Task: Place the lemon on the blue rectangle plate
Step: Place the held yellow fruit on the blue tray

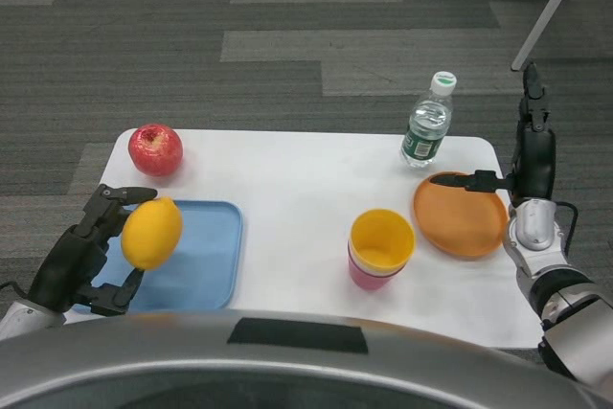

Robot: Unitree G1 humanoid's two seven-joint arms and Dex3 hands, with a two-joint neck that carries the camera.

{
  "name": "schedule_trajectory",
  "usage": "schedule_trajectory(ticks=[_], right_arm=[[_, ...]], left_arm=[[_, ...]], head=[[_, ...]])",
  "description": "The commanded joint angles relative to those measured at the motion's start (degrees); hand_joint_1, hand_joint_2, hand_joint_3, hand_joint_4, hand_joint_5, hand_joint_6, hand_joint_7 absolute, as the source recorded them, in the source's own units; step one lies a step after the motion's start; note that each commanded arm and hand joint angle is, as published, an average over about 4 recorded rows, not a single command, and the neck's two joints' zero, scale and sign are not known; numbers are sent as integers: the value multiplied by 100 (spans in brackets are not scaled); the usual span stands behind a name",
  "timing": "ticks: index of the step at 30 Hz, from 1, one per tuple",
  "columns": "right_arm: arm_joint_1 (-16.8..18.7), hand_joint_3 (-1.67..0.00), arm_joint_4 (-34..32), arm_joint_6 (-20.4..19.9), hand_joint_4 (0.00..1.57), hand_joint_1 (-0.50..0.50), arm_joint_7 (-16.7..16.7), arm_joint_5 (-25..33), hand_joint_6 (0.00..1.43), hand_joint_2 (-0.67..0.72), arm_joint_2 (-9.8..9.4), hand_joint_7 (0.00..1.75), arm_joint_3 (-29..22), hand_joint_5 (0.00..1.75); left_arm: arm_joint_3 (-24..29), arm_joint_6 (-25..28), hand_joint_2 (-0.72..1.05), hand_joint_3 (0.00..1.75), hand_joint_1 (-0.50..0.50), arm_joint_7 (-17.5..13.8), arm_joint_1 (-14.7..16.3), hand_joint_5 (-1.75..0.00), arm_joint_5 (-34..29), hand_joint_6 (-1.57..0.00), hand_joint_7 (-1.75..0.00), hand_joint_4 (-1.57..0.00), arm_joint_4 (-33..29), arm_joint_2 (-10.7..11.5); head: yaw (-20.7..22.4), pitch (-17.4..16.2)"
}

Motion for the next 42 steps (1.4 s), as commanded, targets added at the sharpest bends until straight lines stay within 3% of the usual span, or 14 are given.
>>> schedule_trajectory(ticks=[1,8,15,19,21,26,31,36,42], right_arm=[[-122,-6,80,31,0,-38,-12,27,0,-3,-6,0,12,0],[-142,-8,105,62,0,-38,-3,27,0,1,-17,0,32,0],[-142,-8,102,62,0,-38,-3,27,0,1,-30,0,-3,0],[-144,-8,124,62,0,-38,-3,29,0,3,-21,0,-19,0],[-148,-8,149,62,0,-38,-3,29,0,3,-14,0,-23,0],[-177,-8,223,62,0,-38,-3,29,0,3,5,0,-23,0],[-199,-4,254,62,0,-38,-3,29,0,3,16,0,-32,0],[-212,-8,267,62,0,-40,-3,29,0,3,21,0,-32,0],[-221,-8,285,71,0,-41,-3,29,0,3,30,0,-41,0]], left_arm=[[148,89,98,175,23,-254,39,-175,33,-12,-147,-13,3,-55],[311,218,105,175,24,-584,39,-175,46,-1,-157,0,194,-397],[467,385,105,170,24,-852,48,-175,46,0,-168,0,405,-595],[491,559,105,148,23,-990,100,-175,42,0,-168,0,429,-650],[546,631,100,129,22,-1065,131,-175,66,0,-168,0,425,-701],[893,776,74,70,18,-1328,138,-175,510,0,-168,0,423,-826],[1207,858,34,44,16,-1495,136,-175,692,0,-168,0,423,-980],[1462,924,12,35,18,-1495,136,-175,828,0,-164,0,423,-1103],[1976,990,-2,33,22,-1495,149,-175,951,0,-161,0,423,-1397]], head=[[50,-54],[59,-98],[44,-93],[65,-117],[73,-133],[77,-170],[80,-173],[85,-167],[105,-141]])
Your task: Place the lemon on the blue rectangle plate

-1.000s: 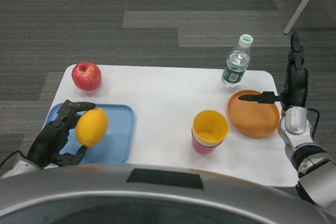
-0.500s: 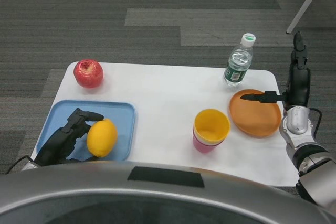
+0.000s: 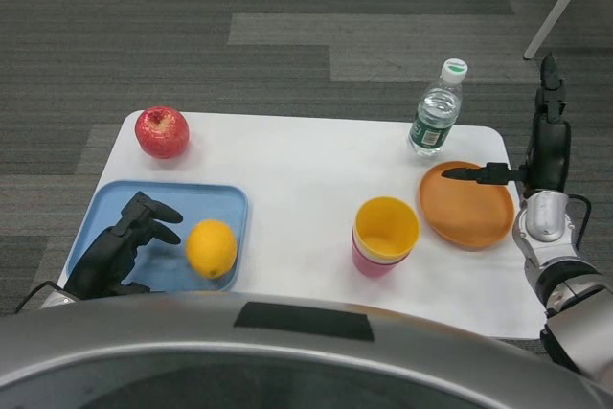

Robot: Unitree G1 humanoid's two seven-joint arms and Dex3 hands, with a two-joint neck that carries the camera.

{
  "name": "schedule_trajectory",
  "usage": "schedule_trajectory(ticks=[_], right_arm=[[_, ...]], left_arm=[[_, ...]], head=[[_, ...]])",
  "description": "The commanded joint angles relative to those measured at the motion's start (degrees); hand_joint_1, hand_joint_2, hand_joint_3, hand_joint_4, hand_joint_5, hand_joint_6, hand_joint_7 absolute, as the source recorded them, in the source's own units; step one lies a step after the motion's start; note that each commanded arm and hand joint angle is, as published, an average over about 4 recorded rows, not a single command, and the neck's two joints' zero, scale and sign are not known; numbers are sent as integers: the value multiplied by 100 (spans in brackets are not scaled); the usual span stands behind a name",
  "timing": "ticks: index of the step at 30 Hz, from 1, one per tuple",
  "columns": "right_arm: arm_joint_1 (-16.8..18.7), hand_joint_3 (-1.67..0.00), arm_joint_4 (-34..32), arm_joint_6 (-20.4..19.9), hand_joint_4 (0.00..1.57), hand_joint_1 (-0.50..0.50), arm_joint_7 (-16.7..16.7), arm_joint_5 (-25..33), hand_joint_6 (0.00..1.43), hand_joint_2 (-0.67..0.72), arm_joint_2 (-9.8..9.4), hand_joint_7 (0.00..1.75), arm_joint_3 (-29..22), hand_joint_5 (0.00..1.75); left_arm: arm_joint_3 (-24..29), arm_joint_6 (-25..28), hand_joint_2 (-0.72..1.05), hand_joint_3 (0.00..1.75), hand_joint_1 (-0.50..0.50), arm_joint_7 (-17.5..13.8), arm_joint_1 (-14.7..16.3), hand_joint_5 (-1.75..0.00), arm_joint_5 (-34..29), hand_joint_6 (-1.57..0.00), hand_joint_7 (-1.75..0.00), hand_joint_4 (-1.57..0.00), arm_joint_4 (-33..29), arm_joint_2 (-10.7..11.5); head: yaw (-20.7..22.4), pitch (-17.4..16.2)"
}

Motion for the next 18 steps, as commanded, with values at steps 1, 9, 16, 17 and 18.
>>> schedule_trajectory(ticks=[1,9,16,17,18], right_arm=[[-111,-8,32,45,0,-41,-4,28,0,3,25,0,-68,0],[-111,-6,24,45,0,-38,-4,28,0,3,16,0,-68,0],[-105,-8,-3,45,0,-38,-4,28,0,3,16,0,-74,0],[-103,-6,-11,45,0,-38,-4,28,0,3,14,0,-77,0],[-103,-4,-18,45,0,-38,-4,28,0,3,12,0,-77,0]], left_arm=[[271,73,-8,31,22,-2,23,-175,71,0,-161,0,36,-136],[657,78,-26,17,24,11,52,-175,-8,0,-127,0,40,-367],[897,75,-61,9,29,86,131,-172,-212,0,-47,0,45,-505],[917,64,-64,9,29,198,155,-169,-316,0,-37,0,42,-540],[921,53,-64,9,28,301,170,-167,-408,0,-30,0,40,-569]], head=[[13,20],[21,40],[39,57],[44,60],[47,63]])
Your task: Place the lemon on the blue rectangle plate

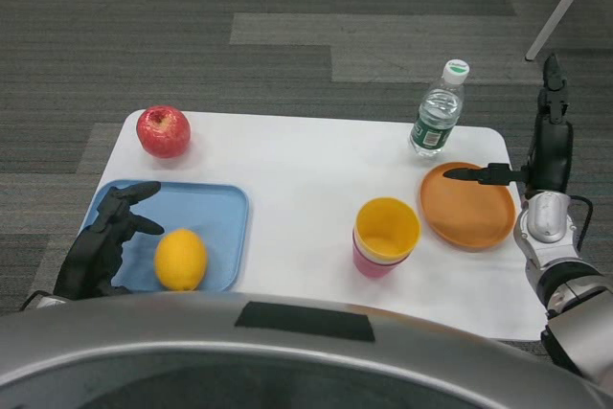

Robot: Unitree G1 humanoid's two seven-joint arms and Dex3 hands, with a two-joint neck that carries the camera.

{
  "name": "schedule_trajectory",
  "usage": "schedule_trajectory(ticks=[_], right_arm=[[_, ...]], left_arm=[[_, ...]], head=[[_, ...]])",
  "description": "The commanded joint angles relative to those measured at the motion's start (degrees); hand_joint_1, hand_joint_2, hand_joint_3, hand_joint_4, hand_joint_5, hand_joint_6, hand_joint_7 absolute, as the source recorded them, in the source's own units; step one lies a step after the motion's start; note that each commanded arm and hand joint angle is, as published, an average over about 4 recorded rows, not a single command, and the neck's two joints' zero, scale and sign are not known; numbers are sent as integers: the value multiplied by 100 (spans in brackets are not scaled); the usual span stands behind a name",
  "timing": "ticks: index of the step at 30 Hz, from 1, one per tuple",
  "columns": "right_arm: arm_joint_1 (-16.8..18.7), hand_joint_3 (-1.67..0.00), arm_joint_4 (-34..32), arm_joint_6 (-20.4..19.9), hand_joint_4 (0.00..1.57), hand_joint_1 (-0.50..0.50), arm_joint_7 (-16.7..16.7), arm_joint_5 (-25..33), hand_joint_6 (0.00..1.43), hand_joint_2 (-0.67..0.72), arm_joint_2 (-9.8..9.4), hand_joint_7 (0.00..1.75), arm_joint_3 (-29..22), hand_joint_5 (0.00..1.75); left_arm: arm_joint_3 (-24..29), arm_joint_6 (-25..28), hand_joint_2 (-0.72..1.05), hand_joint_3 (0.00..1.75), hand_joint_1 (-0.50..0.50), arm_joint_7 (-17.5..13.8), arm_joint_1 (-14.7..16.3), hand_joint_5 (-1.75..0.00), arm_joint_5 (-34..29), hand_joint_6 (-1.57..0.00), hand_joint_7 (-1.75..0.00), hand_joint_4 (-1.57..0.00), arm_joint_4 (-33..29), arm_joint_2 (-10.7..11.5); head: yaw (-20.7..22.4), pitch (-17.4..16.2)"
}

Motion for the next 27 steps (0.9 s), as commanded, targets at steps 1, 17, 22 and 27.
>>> schedule_trajectory(ticks=[1,17,22,27], right_arm=[[-92,-4,-23,43,0,-38,-4,28,0,3,8,0,-68,0],[-42,-8,-113,43,0,-38,-4,28,0,3,15,0,-112,0],[-24,-8,-130,43,0,-38,-4,28,0,3,13,0,-112,0],[-29,-8,-133,43,0,-38,-4,28,0,3,-3,0,-66,0]], left_arm=[[75,5,-66,9,26,327,98,-162,-316,0,-19,0,37,-120],[848,-39,-72,4,2,1727,-139,-15,-995,0,0,0,11,-624],[1323,-129,-72,4,7,2435,-353,0,-1028,0,0,0,-126,-734],[1866,-272,-72,0,22,2494,-818,0,-824,0,0,0,-165,-694]], head=[[10,7],[72,126],[132,131],[112,182]])
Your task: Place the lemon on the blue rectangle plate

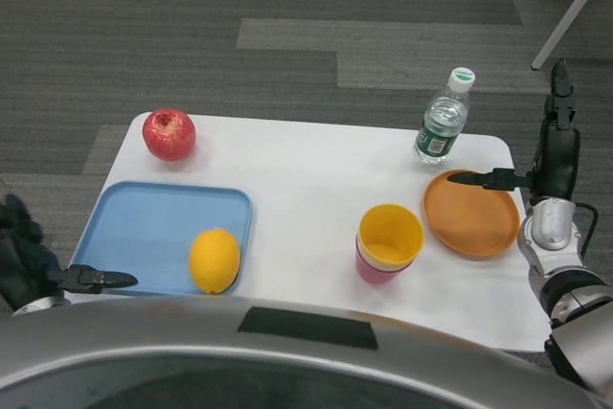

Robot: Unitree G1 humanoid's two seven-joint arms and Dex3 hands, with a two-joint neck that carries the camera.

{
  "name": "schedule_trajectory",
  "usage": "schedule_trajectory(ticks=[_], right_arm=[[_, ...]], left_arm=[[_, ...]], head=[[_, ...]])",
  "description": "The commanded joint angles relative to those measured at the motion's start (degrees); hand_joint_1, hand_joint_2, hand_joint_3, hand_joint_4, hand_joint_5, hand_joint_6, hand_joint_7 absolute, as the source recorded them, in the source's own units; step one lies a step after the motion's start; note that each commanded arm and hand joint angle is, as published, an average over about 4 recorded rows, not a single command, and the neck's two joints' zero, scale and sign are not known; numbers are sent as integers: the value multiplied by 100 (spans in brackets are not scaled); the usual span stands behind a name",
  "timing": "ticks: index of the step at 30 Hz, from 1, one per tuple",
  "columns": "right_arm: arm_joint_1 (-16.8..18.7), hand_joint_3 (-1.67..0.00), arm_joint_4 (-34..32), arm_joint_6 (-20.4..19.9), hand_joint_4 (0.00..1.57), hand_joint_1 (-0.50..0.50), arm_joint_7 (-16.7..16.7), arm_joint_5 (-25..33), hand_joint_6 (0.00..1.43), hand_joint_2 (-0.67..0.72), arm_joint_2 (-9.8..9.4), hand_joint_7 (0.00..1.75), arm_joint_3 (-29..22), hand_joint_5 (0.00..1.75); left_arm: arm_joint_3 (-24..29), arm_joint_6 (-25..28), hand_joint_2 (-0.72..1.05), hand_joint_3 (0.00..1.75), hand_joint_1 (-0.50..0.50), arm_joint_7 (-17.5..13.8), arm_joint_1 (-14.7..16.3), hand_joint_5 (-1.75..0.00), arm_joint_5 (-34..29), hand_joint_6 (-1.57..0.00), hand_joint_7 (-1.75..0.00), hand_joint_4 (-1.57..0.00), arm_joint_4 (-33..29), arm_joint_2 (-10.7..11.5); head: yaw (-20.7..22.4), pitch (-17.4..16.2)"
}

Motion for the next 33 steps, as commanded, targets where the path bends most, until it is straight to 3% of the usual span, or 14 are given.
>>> schedule_trajectory(ticks=[1,4,7,13,16,20,25,28,33], right_arm=[[-25,-8,-31,42,0,-38,-5,28,0,3,-3,0,22,0],[-21,-8,-71,42,0,-38,-5,28,0,3,8,0,11,0],[-3,-8,-108,42,0,-38,-5,28,0,3,21,0,-8,0],[14,-6,-119,42,0,-38,-5,28,0,3,17,0,3,0],[1,-8,-108,42,0,-38,-5,28,0,3,3,0,58,0],[-34,-6,-93,42,0,-39,-5,28,0,3,-3,0,130,0],[-41,-8,-112,42,0,-38,-5,28,0,3,-3,0,141,0],[-43,-8,-137,42,0,-38,-5,28,0,3,-3,0,141,0],[-47,-8,-152,42,0,-38,-5,28,0,3,-3,0,157,0]], left_arm=[[351,-127,-72,2,18,-64,-345,0,262,0,0,0,-82,66],[751,-131,-72,4,2,-257,-657,0,749,0,0,0,-332,-24],[874,-83,-72,2,-3,-459,-863,0,954,0,0,0,-697,-134],[856,530,-72,9,-6,-657,-986,0,1228,0,0,0,-1600,-149],[733,1258,-72,9,-6,-963,-1068,0,1301,0,0,0,-2297,-79],[283,2121,-72,9,-4,-1422,-1318,0,1297,0,0,0,-2995,165],[-512,2787,-72,9,-6,-1984,-1646,0,910,0,0,0,-3182,585],[-1134,2971,-72,9,-6,-2274,-1839,0,473,0,0,0,-3149,919],[-1747,2978,-72,9,-6,-2353,-2076,0,262,0,0,0,-3116,1169]], head=[[-36,39],[-77,90],[-83,146],[-154,282],[-188,386],[-325,569],[-638,829],[-757,964],[-1053,1237]])
